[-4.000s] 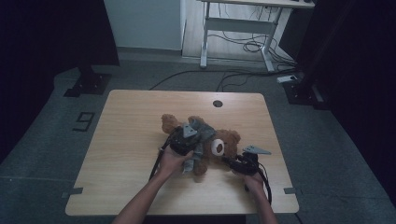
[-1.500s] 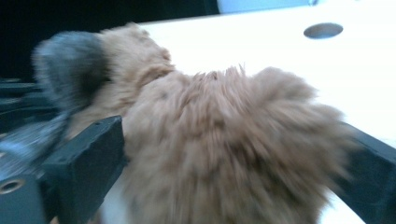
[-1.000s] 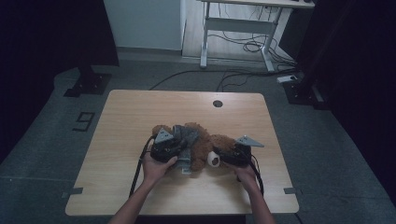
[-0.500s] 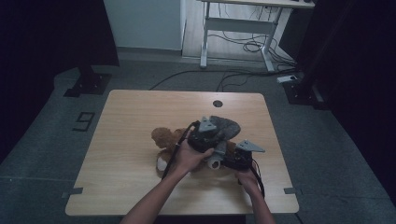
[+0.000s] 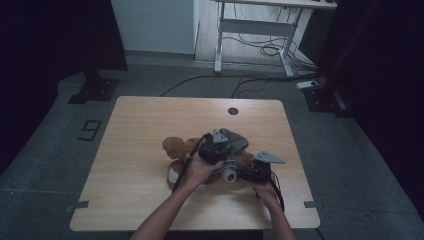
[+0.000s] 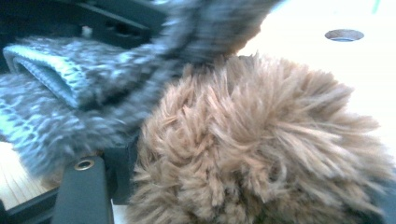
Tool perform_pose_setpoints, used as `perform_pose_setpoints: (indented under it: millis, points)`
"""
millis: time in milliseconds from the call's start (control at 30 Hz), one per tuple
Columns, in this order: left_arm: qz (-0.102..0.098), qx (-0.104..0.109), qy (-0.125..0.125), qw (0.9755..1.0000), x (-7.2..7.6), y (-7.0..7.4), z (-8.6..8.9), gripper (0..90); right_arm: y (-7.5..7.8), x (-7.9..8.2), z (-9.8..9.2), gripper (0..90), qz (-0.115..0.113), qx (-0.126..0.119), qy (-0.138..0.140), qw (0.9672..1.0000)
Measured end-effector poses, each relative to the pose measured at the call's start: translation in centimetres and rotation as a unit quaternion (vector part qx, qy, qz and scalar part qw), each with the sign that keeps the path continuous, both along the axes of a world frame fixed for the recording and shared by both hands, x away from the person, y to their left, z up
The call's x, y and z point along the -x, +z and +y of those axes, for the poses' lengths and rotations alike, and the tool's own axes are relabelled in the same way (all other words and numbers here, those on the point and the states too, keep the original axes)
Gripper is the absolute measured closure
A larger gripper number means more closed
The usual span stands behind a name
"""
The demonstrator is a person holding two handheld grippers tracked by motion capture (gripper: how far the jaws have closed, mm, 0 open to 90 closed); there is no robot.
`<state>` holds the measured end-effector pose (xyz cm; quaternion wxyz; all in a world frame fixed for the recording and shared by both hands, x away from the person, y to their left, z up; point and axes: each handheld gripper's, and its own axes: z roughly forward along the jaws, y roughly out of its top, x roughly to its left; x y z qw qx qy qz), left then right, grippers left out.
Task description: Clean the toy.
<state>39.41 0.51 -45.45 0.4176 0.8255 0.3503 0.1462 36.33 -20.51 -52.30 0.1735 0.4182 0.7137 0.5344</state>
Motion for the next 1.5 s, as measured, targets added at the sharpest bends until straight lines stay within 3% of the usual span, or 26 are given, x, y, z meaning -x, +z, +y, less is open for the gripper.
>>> perform_pose_setpoints:
  millis: [100,233,433,567,667,800,867,933,1000,1100,1133,1233,1267,1333,1500]
  points:
    - [-0.008,0.0,0.01,0.9999,0.3,0.0,1.5,75.4,0.0,-0.1,-0.1,30.8,0.003,-0.006,0.0,1.0]
    - [-0.004,0.014,0.025,0.9996,0.4,0.0,3.8,75.4,-0.1,-0.1,-0.2,30.9,0.004,-0.011,0.001,0.9999]
    - [-0.019,0.005,0.045,0.9988,0.9,0.4,6.5,75.4,-0.2,-0.1,-0.3,31.2,0.003,-0.014,0.005,0.9999]
    - [-0.016,0.016,0.057,0.9981,1.1,0.8,7.9,75.5,-0.2,-0.1,-0.4,31.4,0.001,-0.014,0.006,0.9999]
    - [-0.02,0.034,0.045,0.9982,1.4,1.6,7.4,75.5,-0.2,-0.1,-0.3,31.6,0.0,-0.013,0.006,0.9999]
    - [-0.039,0.043,0.012,0.9983,1.8,3.5,4.1,75.5,-0.1,0.0,-0.2,31.6,-0.002,-0.01,0.005,0.9999]
    - [-0.045,0.032,-0.01,0.9984,1.8,4.3,1.1,75.5,-0.1,0.0,-0.2,31.6,-0.001,-0.009,0.005,0.9999]
    - [-0.041,0.024,-0.021,0.9987,1.6,4.3,-0.7,75.5,-0.1,0.1,-0.2,31.5,-0.004,-0.007,0.005,1.0]
    - [-0.031,-0.002,-0.03,0.9991,1.1,3.5,-3.2,75.5,-0.1,0.1,-0.2,31.5,-0.005,-0.006,0.005,1.0]
    - [-0.013,-0.036,-0.033,0.9987,0.4,1.8,-5.0,75.4,-0.1,0.2,-0.2,31.5,-0.007,-0.003,0.005,1.0]
    - [-0.013,-0.044,-0.033,0.9984,0.2,1.2,-5.1,75.4,-0.1,0.2,-0.2,31.5,-0.006,-0.002,0.006,1.0]
    - [-0.012,-0.04,-0.023,0.9989,0.0,0.9,-4.2,75.5,-0.1,0.2,-0.2,31.5,-0.004,-0.002,0.007,1.0]
    - [-0.019,-0.05,-0.014,0.9985,-0.1,0.9,-3.7,75.5,-0.1,0.2,-0.2,31.5,-0.005,-0.001,0.007,1.0]
    - [-0.021,-0.057,0.005,0.9981,-0.3,0.9,-2.1,75.6,-0.1,0.1,-0.2,31.5,-0.004,-0.004,0.006,1.0]
    - [-0.026,-0.05,0.038,0.9977,-0.1,1.1,2.1,75.7,-0.2,0.0,-0.3,31.5,-0.001,-0.012,0.003,0.9999]
